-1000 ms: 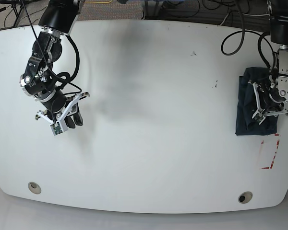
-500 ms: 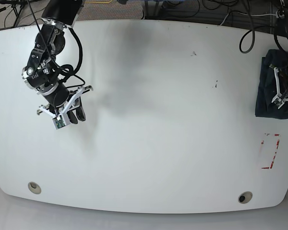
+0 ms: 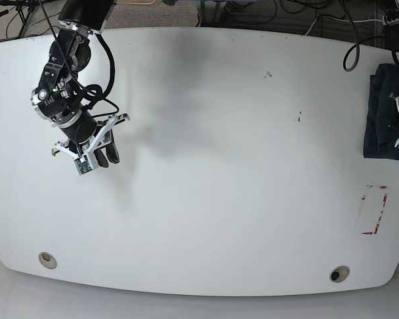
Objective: Layout the t-shirt on the table in an organized manner, then fold the t-shirt properly
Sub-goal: 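Release the shirt with the left gripper and lift both grippers away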
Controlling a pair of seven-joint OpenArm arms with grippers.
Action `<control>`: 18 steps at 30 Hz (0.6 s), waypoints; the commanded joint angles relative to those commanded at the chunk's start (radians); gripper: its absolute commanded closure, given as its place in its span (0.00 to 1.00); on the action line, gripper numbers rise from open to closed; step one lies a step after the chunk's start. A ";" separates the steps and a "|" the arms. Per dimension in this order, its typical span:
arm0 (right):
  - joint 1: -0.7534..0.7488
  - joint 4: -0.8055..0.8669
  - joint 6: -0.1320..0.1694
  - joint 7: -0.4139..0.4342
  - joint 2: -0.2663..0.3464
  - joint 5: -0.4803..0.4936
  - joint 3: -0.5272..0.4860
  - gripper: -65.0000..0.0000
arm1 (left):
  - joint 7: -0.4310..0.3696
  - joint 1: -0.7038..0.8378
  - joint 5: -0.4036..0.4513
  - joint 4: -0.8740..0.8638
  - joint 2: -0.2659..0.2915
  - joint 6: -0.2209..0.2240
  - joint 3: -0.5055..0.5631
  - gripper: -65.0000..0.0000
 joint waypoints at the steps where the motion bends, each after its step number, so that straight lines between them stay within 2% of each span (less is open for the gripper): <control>1: 0.002 0.000 0.000 0.002 0.002 -0.002 0.000 0.79 | 0.015 -0.002 0.000 0.026 0.005 0.000 0.000 0.63; 5: 0.006 -0.006 0.000 0.008 0.008 -0.003 0.002 0.79 | 0.083 -0.034 0.000 0.140 0.101 0.000 0.002 0.63; 9: 0.018 -0.008 0.000 0.064 0.002 -0.057 -0.002 0.79 | 0.081 -0.060 0.006 0.207 0.229 0.000 0.002 0.63; 10: 0.020 -0.009 0.000 0.075 0.002 -0.074 -0.005 0.79 | 0.081 -0.061 0.006 0.212 0.245 0.000 0.002 0.63; 11: 0.023 -0.017 0.000 0.114 -0.005 -0.141 -0.025 0.79 | 0.068 -0.061 0.006 0.226 0.301 0.000 0.002 0.63; 16: 0.032 -0.060 0.000 0.288 -0.058 -0.347 -0.063 0.79 | -0.052 -0.054 0.006 0.253 0.431 0.000 0.000 0.63; 17: 0.032 -0.068 0.000 0.331 -0.075 -0.385 -0.061 0.79 | -0.087 -0.044 0.006 0.253 0.456 0.007 0.000 0.63; 18: 0.029 -0.074 0.000 0.377 -0.089 -0.425 -0.060 0.79 | -0.127 -0.028 0.006 0.253 0.482 0.039 0.000 0.63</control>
